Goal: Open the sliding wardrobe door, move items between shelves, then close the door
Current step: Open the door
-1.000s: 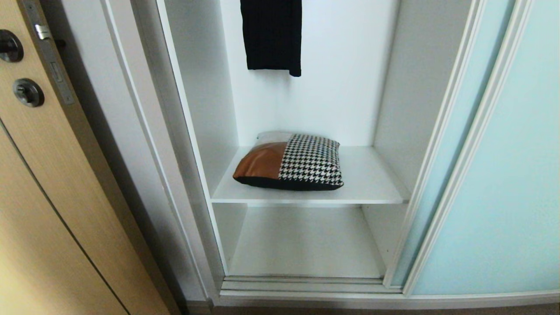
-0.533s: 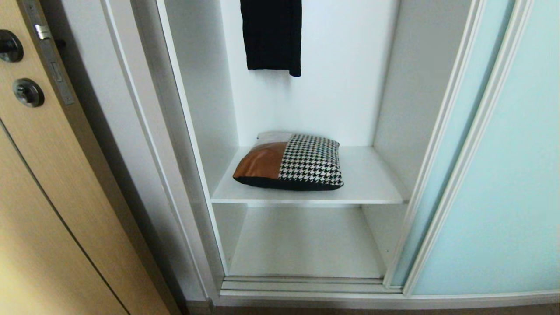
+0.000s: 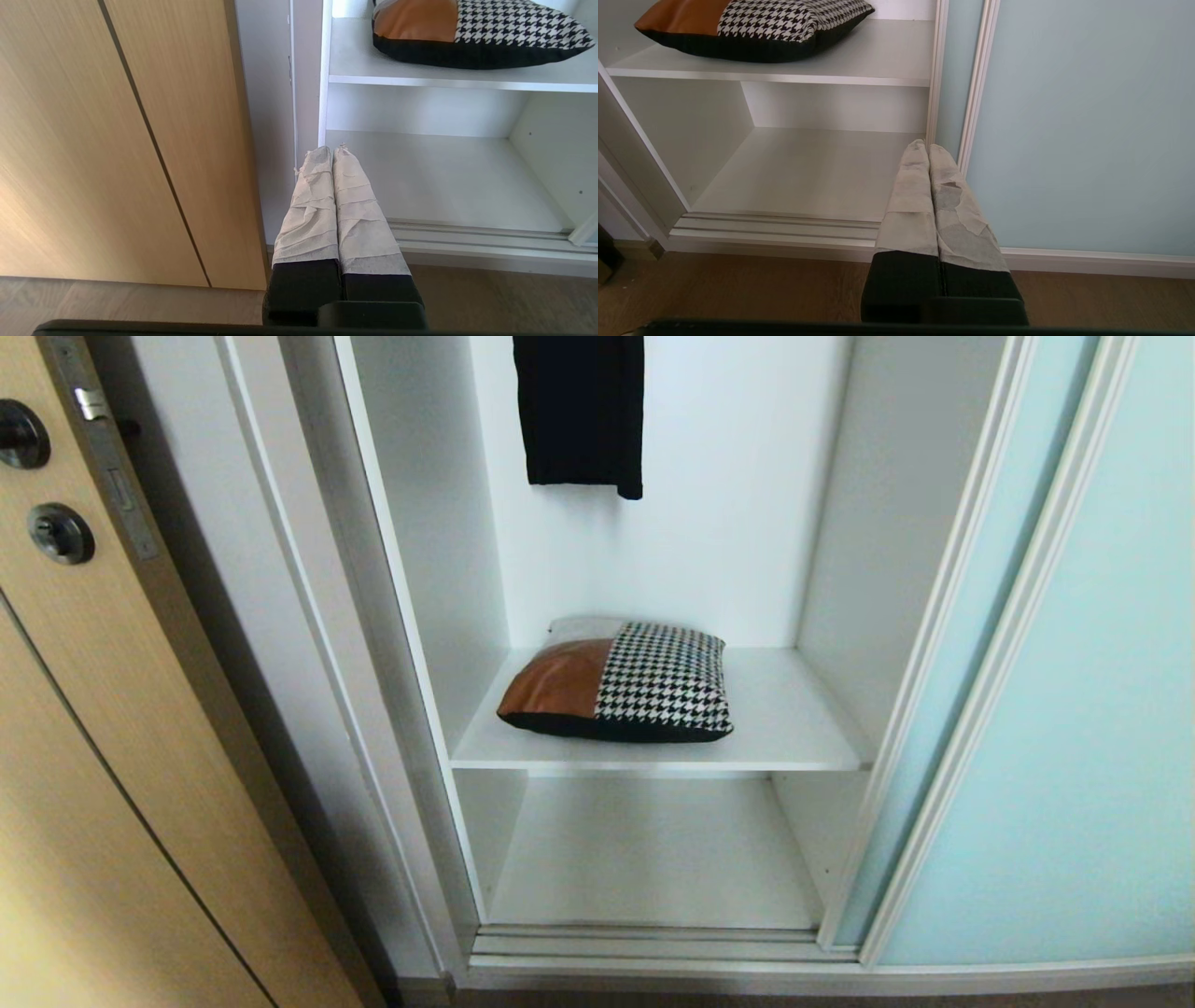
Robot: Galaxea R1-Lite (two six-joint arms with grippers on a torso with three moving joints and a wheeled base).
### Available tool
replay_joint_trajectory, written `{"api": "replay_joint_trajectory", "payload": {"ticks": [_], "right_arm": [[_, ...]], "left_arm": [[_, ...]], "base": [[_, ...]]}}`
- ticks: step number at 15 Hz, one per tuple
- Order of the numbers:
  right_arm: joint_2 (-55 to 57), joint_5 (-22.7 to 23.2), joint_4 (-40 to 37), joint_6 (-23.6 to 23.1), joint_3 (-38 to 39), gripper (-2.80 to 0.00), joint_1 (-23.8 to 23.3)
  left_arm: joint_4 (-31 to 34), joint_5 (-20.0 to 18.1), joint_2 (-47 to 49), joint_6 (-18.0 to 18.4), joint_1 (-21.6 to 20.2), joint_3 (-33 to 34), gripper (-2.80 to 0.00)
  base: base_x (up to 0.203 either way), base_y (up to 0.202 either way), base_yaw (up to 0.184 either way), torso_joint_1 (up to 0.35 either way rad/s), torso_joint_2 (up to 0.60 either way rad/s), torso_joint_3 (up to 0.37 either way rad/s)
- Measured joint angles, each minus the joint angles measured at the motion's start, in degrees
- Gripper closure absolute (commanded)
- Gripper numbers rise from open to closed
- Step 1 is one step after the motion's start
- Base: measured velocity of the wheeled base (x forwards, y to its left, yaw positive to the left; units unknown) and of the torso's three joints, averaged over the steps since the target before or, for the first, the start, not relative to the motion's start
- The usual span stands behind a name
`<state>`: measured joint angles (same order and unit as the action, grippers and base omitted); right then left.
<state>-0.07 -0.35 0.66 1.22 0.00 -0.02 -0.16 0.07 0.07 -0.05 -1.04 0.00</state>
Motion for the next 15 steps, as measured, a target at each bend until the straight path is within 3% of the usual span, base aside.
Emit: {"api": "replay_joint_trajectory", "payload": {"ticks": [3, 9, 15], "right_arm": [[0.0, 0.0, 0.0, 0.0, 0.0, 0.00, 0.0], [0.0, 0.0, 0.0, 0.0, 0.0, 0.00, 0.0], [0.0, 0.0, 0.0, 0.0, 0.0, 0.00, 0.0]], "left_arm": [[0.0, 0.0, 0.0, 0.0, 0.0, 0.0, 0.00], [0.0, 0.0, 0.0, 0.0, 0.0, 0.0, 0.00], [0.0, 0.0, 0.0, 0.0, 0.0, 0.0, 0.00]], "base": [[0.030, 0.000, -0.001, -0.001, 0.00, 0.001], [0.173, 0.000, -0.001, 0.006, 0.00, 0.003], [0.000, 0.000, 0.000, 0.000, 0.00, 0.000]]}}
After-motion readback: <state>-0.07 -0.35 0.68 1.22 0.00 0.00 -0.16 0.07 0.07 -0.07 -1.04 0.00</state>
